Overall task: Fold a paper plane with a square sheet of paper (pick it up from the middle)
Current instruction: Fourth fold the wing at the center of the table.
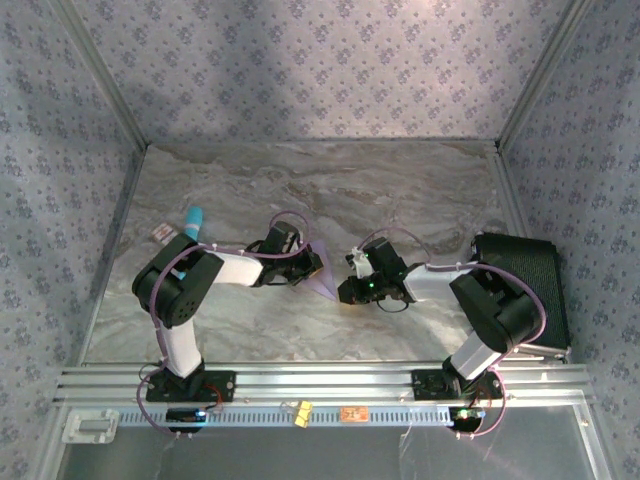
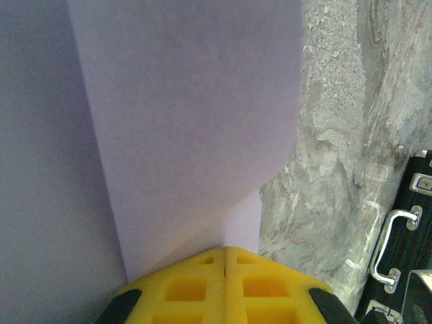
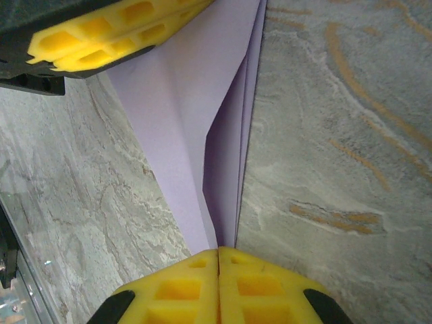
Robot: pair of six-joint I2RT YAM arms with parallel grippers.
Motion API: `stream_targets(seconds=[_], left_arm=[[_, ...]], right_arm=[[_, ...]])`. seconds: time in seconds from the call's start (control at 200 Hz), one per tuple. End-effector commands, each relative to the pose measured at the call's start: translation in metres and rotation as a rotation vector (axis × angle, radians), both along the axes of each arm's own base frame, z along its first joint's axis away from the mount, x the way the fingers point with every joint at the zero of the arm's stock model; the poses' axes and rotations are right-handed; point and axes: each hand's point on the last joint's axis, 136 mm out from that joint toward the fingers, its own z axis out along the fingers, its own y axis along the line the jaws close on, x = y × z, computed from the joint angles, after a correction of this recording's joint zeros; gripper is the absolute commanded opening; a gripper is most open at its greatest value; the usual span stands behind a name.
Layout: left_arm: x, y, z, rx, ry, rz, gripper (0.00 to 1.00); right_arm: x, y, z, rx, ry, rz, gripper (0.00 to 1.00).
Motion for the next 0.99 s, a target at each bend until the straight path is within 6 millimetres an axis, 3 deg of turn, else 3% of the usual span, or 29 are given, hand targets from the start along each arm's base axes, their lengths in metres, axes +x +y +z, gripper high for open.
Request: stream_targets(seconds=[0.0,0.21,0.63,0.989], left_arm=[[-0.013,0.022,-0.03,0.087,0.081,0.035,0.06],[-0.013,0.022,-0.031,0.079,0.079,0.038,0.05],[-0.014,0.022,-0.031,0.071,0.076,0.036,0.04],[-0.014,0.021,-0.03,0.069,0.075,0.035,0.04]], right_arm=[[-0.028,-0.025,-0.03,-0.118,0.12,-0.017,0.08],[-0.023,-0.017,-0.018,-0.061,0.117,-0.029,0.07],[0.011,0.002,0.043,0.099,0.01,-0.052,0.15],[0.011,0.032,0.042,0.064,0.017,0.046,0.08]])
